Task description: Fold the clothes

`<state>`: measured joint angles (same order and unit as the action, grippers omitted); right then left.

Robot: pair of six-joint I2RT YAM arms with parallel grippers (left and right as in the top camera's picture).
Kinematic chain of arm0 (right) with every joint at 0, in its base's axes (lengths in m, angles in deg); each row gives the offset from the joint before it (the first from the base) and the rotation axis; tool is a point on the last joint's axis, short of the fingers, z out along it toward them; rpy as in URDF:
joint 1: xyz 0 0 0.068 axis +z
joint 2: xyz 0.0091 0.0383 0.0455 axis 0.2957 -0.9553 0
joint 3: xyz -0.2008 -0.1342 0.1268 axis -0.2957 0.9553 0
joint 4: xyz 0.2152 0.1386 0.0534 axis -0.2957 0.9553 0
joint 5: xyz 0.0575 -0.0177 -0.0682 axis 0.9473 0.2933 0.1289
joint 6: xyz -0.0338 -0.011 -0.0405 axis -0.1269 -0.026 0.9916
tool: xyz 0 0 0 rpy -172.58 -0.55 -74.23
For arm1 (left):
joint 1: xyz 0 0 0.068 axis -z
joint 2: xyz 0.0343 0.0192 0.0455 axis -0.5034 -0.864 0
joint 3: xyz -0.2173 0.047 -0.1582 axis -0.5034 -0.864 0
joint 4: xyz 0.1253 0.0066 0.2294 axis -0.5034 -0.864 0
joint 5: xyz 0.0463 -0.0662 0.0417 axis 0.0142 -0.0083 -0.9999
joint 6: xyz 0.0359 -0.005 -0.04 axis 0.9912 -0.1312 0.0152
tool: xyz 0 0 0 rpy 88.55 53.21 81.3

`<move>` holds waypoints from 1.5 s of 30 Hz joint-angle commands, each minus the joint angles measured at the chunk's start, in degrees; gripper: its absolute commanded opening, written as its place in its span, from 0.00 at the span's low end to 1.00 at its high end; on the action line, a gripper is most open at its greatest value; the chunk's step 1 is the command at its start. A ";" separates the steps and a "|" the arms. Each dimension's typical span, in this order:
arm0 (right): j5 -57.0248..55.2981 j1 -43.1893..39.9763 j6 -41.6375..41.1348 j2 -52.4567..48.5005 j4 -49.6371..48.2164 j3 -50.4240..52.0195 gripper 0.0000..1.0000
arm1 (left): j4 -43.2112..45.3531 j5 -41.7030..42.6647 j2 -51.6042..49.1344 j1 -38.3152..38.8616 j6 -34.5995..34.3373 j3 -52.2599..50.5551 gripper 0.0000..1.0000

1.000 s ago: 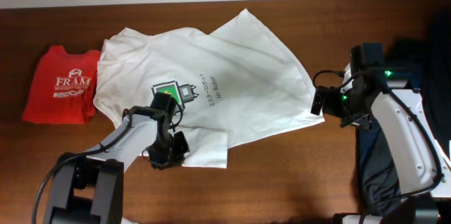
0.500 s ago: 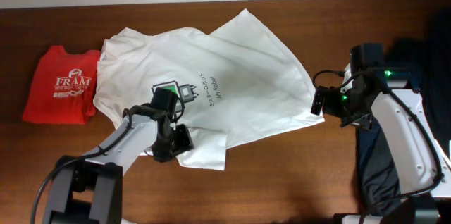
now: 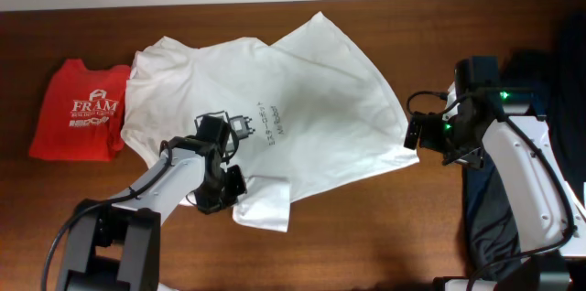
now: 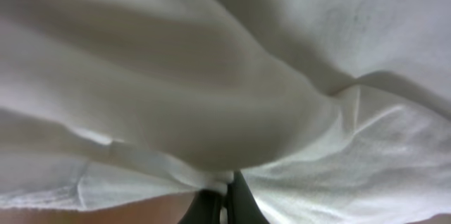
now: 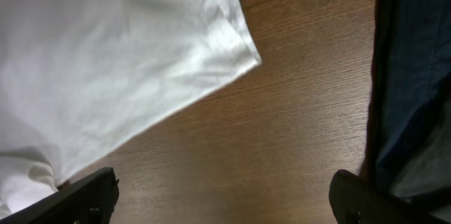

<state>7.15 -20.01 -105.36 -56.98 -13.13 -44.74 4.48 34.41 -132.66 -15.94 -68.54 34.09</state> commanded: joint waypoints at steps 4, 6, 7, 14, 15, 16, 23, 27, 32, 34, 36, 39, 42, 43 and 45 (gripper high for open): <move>-0.83 -0.22 -0.11 -0.35 0.26 1.44 0.99 | -9.51 -5.33 4.92 -8.35 9.73 -1.01 0.03; -0.66 -0.22 -0.15 -0.96 0.20 3.63 0.99 | -9.64 -5.14 6.38 -10.10 9.88 -1.01 0.04; -0.66 -0.22 -0.33 -1.38 0.07 4.81 0.99 | -9.64 -5.14 6.69 -10.34 9.88 -1.01 0.00; 7.54 -0.22 -0.48 -3.91 -12.20 16.41 0.99 | -15.56 -8.37 6.75 -10.34 9.84 -1.03 0.00; 7.28 -0.22 -1.33 -3.96 -13.77 17.68 0.99 | -15.54 -8.39 6.75 -10.34 9.86 -1.03 0.00; 6.88 -0.22 -2.95 -4.04 -15.78 19.28 0.99 | -15.50 -8.39 6.75 -10.34 9.86 -1.03 0.00; 7.10 -0.22 -6.78 -4.07 -36.41 29.42 0.86 | -14.38 -8.35 6.75 -10.34 9.86 -1.03 0.00; 7.10 -0.22 -6.80 -4.07 -40.48 29.73 0.81 | -13.84 -8.33 6.75 -10.34 9.84 -1.03 0.00; 7.06 -0.22 -6.78 -4.37 -43.67 29.73 0.72 | -12.72 -8.31 6.75 -10.34 9.84 -1.03 0.00; 6.86 -0.22 -6.78 -5.49 -44.65 29.73 0.67 | -12.57 -8.33 6.75 -10.34 9.84 -1.03 0.00; 6.88 -0.22 -6.78 -7.39 -44.74 29.73 0.58 | -12.50 -8.31 6.75 -10.34 9.84 -1.03 0.00; 6.88 -0.22 -6.75 -8.48 -44.74 29.73 0.33 | -12.33 -8.31 6.75 -10.34 9.84 -1.03 0.00; 6.91 -0.22 -6.78 -8.44 -44.57 29.70 0.08 | -12.20 -8.35 6.75 -10.34 9.84 -1.03 0.00; 6.91 -0.22 -6.75 -8.44 -44.22 29.57 0.04 | -11.87 -8.33 6.75 -10.34 9.84 -1.03 0.00; 6.91 -0.22 -6.73 -8.04 -40.70 27.91 0.04 | -11.02 -8.39 6.75 -10.34 10.10 -0.61 0.00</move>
<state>14.36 -20.12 -112.25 -64.15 -57.21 -16.10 -7.43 26.69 -126.69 -26.04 -59.36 33.06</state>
